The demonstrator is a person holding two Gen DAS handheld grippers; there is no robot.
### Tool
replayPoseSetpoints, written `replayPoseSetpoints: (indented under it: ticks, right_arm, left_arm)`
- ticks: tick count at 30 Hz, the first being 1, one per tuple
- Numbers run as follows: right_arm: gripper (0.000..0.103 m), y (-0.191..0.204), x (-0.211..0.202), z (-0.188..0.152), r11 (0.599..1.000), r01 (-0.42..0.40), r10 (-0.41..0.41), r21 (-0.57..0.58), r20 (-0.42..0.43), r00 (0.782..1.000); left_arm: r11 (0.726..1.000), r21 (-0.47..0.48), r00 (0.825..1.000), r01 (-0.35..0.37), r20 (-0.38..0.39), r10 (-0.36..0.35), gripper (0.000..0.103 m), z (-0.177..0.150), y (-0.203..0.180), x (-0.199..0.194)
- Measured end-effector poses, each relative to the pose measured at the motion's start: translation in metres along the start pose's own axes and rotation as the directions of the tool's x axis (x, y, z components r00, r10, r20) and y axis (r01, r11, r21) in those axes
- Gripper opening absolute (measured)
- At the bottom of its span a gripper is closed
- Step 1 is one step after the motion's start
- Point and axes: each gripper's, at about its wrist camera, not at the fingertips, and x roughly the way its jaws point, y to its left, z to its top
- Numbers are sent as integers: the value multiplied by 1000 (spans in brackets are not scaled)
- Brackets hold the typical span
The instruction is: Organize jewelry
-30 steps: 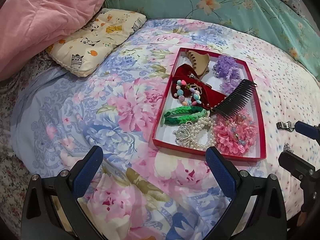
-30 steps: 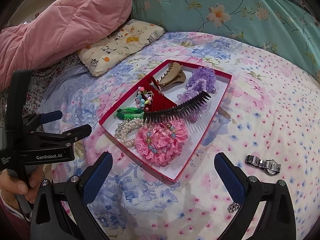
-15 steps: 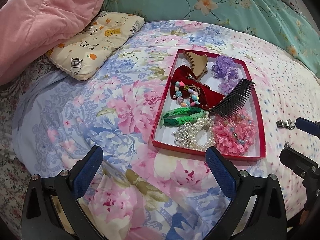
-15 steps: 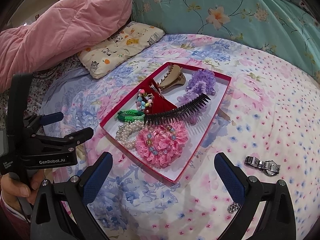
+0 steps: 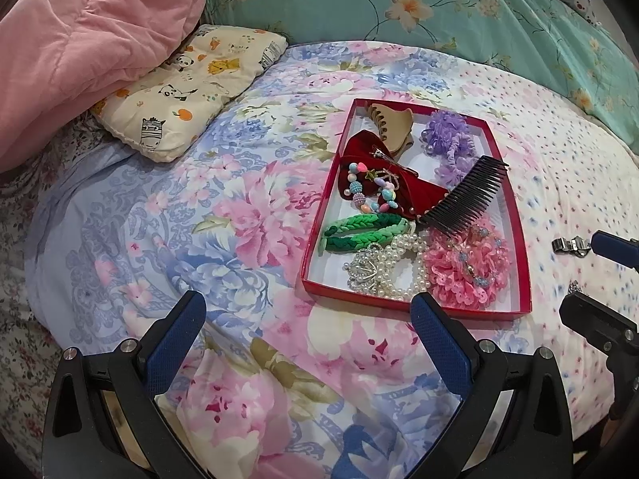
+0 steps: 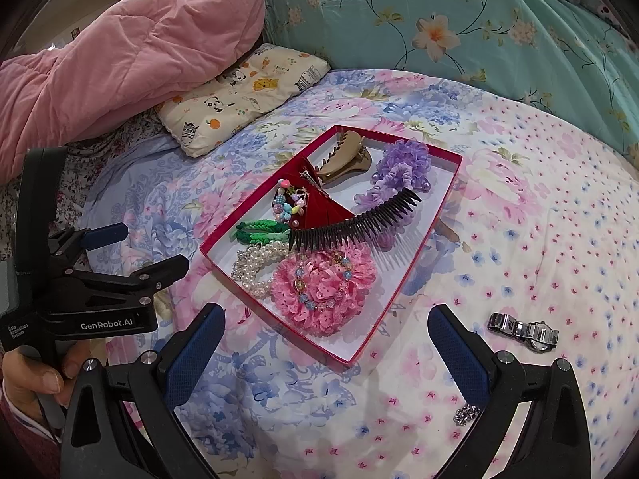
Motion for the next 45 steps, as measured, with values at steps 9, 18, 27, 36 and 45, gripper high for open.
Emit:
replayPoseSetpoints:
  ticks: [9,18,27,36,45]
  right_arm:
    - [103,0,0,0,1000,1,-1,0,0,1000]
    - [103,0,0,0,1000,1,-1,1,0,1000]
    - [103,0,0,0,1000,0,0,-1,-1,1000]
    - [103,0,-1,0,1000,0,0,0,-1,1000]
    - [103,0,-1,0,1000,0,0,1,-1,1000]
  left_arm:
    - [1000,-1,1000,4,-4,-4,103,-1,0,1]
    - [1000,1,1000,5,-3,-5,103,-1,-1,1]
    - [1000,0,1000,6,-5,-6,103,-1,-1,2]
    - [1000,-1,1000,7,-6,-7,103,-2,-2,2]
    - [1000,-1,1000,6,-7,-6,103,-1,-2,3]
